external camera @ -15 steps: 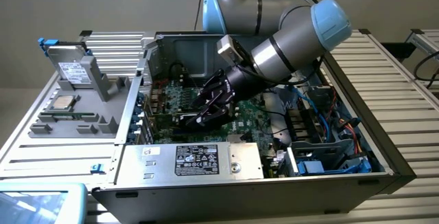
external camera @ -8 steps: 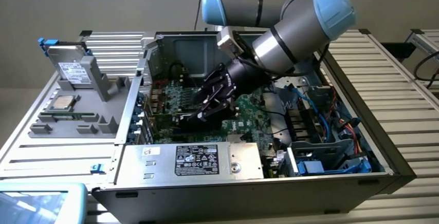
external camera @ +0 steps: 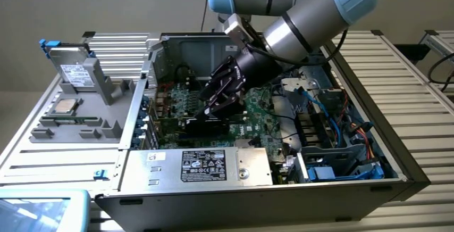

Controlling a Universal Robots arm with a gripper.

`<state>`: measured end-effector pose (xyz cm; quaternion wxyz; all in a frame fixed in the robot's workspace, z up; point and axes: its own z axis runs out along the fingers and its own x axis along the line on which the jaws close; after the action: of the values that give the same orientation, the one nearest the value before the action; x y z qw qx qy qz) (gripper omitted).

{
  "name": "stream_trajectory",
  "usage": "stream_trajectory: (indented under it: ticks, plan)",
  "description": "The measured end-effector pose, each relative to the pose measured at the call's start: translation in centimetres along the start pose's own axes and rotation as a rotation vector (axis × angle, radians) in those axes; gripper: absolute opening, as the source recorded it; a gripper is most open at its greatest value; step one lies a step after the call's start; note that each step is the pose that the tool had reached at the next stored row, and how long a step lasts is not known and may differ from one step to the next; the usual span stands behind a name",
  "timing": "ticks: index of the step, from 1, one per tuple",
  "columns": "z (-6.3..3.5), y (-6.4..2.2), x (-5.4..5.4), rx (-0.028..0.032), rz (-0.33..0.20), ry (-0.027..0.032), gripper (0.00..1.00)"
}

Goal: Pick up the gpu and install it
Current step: 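Insert the gpu into the slot, then press down on the gpu until it lock into place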

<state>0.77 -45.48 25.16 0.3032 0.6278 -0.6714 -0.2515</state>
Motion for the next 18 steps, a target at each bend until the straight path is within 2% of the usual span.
stream_trajectory:
  ticks: [16, 17, 18]
  plan:
    - [-0.14, 0.14, 0.01, 0.0022, 0.000, -0.0004, 0.64]
    - [-0.14, 0.14, 0.01, 0.0023, 0.000, -0.0004, 0.61]
    - [-0.14, 0.14, 0.02, 0.0024, 0.000, -0.0004, 0.55]
